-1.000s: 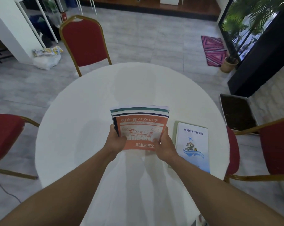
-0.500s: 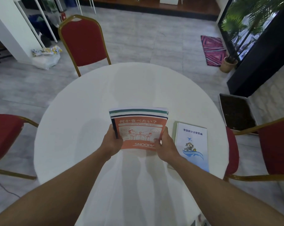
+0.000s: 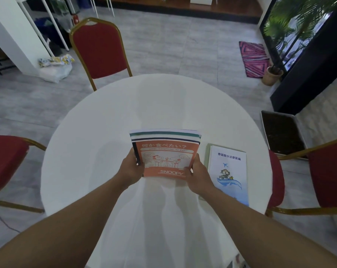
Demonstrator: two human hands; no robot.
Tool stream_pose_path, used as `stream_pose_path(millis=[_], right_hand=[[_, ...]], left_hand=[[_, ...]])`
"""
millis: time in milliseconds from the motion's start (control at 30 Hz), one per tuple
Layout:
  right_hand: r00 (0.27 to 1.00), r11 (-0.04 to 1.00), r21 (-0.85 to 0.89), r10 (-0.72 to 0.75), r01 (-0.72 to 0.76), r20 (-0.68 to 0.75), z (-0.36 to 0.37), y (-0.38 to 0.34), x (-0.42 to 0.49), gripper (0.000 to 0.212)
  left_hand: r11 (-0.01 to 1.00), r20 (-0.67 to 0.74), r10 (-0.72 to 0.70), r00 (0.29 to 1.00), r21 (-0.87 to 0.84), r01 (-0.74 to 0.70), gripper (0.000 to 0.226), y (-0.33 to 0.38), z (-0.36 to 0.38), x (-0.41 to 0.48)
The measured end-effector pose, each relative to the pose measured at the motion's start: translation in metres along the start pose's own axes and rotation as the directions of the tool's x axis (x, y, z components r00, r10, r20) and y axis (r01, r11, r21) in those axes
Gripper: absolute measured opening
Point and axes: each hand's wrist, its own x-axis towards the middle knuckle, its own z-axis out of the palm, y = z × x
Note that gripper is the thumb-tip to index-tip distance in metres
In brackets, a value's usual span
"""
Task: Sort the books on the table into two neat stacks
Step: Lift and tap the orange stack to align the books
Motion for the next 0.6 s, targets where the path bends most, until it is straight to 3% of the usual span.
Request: stream_pose_path(millis=[433,600], right_hand=[[0.997,0.999,-0.009,0.038,-0.037,0.064,-0.007,-0.002,-0.001,0.030],[0.991,0.993,0.087,0.071,-0.081,0.110,-0.007,-0.015,0.007,0.035]], left_hand=[[0.999,0.036,-0.031,0.999,0.013,0.031,0.044,0.004,-0.004,0.000],[0.982,0.073,-0.123,0.990,-0.135,0.132,0.032,0.008,-0.010,0.011]])
